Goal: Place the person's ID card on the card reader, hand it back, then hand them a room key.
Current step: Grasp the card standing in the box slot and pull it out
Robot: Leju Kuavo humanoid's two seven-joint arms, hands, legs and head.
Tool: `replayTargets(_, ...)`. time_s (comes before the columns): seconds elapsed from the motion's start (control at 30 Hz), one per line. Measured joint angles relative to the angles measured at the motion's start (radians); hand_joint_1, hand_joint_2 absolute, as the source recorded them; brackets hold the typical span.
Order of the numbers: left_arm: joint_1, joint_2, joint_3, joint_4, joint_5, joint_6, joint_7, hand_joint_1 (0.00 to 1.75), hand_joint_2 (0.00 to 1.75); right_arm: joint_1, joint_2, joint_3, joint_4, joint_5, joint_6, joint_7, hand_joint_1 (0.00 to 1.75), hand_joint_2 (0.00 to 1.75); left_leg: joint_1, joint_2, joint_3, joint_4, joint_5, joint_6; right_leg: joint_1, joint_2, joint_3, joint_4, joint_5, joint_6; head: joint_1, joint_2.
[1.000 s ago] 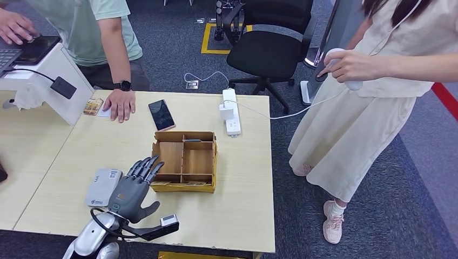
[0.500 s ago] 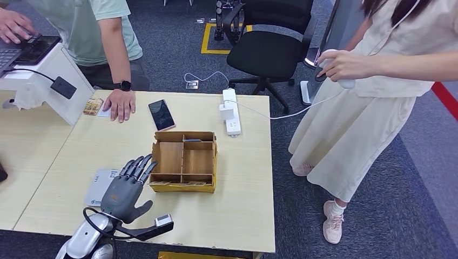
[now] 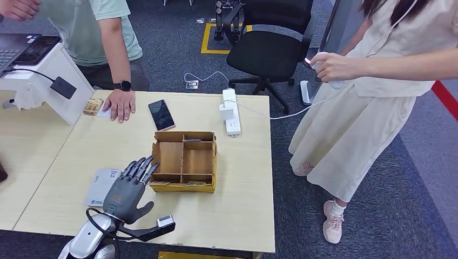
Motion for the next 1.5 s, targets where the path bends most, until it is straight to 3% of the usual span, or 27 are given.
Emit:
replayTargets(0.8,-0.026,-0.036,-0.019,0.066,0.002,-0.001,0.002,0.00,1.75,-0.004,0.000,0.000,0.001,0.006,-0.001,0.004,0.00,0.00,0.000,0.000,0.000,0.000,0.000,0.000,0.000,0.000,0.000,0.000,0.000,0.000,0.000,0.000)
replayTargets(0.83,-0.027,-0.037,-0.019,0.067,0.000,0.000,0.005,0.20,1.75,-0.004,0.000,0.000,0.001,0.006,-0.001,0.005,0.00,0.00,0.000,0.000,0.000,0.000,0.000,0.000,0.000,0.000,0.000,0.000,0.000,0.000,0.000,0.000)
replayTargets(0.93,-0.032,-0.042,-0.019,0.070,-0.010,0.008,0.018,1.44,1.75,-0.004,0.000,0.000,0.001,0.006,-0.001,0.006,0.00,0.00,0.000,0.000,0.000,0.000,0.000,0.000,0.000,0.000,0.000,0.000,0.000,0.000,0.000,0.000)
replayTargets(0.97,-0.034,-0.044,-0.019,0.070,-0.016,0.012,0.020,1.68,1.75,-0.004,0.000,0.000,0.001,0.006,-0.001,0.006,0.00,0.00,0.000,0.000,0.000,0.000,0.000,0.000,0.000,0.000,0.000,0.000,0.000,0.000,0.000,0.000)
replayTargets(1.0,-0.037,-0.047,-0.019,0.070,-0.021,0.016,0.021,1.75,1.75,-0.004,0.000,0.000,0.001,0.006,-0.001,0.006,0.00,0.00,0.000,0.000,0.000,0.000,0.000,0.000,0.000,0.000,0.000,0.000,0.000,0.000,0.000,0.000)
replayTargets(1.5,-0.068,-0.090,-0.020,0.071,-0.090,0.084,0.033,1.75,1.75,-0.003,0.000,0.000,0.002,0.003,-0.002,0.006,0.00,0.00,0.000,0.000,0.000,0.000,0.000,0.000,0.000,0.000,0.000,0.000,0.000,0.000,0.000,0.000)
